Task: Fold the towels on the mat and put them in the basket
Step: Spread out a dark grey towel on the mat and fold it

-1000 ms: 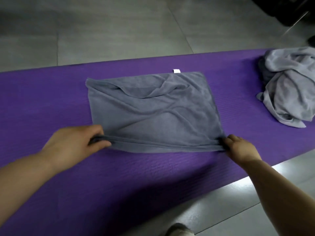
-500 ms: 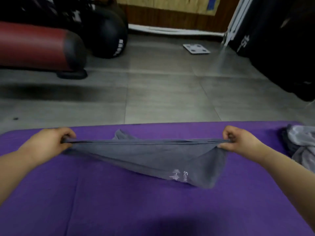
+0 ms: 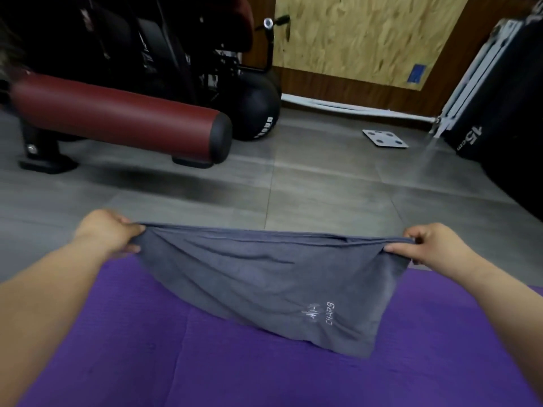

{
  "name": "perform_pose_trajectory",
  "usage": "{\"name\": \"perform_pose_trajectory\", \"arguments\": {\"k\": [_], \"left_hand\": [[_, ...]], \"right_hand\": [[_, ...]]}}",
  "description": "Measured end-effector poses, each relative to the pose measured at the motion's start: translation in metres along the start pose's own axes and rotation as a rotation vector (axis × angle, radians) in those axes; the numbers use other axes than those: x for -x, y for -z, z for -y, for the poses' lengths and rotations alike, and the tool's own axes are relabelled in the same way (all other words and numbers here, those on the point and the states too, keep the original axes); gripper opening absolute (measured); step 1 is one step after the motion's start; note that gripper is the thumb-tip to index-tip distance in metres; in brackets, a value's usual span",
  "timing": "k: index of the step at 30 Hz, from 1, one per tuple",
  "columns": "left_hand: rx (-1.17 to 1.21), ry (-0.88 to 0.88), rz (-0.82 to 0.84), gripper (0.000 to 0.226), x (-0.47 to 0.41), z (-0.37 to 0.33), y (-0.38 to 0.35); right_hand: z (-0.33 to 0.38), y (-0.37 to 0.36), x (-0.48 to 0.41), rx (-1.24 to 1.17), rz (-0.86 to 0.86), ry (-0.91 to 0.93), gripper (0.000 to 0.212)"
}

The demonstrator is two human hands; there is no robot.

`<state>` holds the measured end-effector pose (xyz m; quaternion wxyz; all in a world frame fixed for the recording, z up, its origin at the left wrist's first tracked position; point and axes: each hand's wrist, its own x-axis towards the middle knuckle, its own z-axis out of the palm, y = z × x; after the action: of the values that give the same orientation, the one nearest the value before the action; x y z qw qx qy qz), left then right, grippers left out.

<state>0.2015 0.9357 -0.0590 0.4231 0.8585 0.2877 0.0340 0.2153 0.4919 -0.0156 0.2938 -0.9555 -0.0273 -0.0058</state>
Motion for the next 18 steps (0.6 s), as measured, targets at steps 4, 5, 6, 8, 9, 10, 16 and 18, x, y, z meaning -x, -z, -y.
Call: {"name": "perform_pose_trajectory", "arguments": {"k": [4,5,6,8,9,10,16,18], "left_hand": [[0.604,0.175,0.043,0.026,0.000,-0.010,0.009],[0.628,0.152,0.025,0.026,-0.002,-0.011,0.014],[0.602,0.113,0.015,0.027,0.000,-0.013,0.018],[0.394,0.027,-0.018,0.029,0.004,-0.017,0.025],[0.268,-0.021,-0.040,0.026,0.004,-0.017,0.026],[0.136,-0.080,-0.068,0.021,0.004,-0.018,0.027],[-0.414,-0.488,-0.151,0.024,0.008,-0.041,0.039],[-0.238,-0.439,-0.252,0.024,0.004,-0.046,0.047]], "right_hand": [[0.013,0.004,-0.008,-0.067,-0.149,0.057,0.037],[0.013,0.006,-0.009,-0.097,-0.189,0.077,0.025],[0.014,0.008,-0.009,-0.143,-0.221,0.095,0.009],[0.014,0.009,-0.008,-0.319,-0.223,0.090,0.016],[0.014,0.009,-0.007,-0.436,-0.197,0.077,0.023],[0.016,0.009,-0.005,-0.534,-0.169,0.063,0.025],[0.014,0.019,-0.009,-0.533,-0.138,0.038,0.047],[0.017,0.024,-0.012,-0.489,-0.190,0.037,0.036]]}}
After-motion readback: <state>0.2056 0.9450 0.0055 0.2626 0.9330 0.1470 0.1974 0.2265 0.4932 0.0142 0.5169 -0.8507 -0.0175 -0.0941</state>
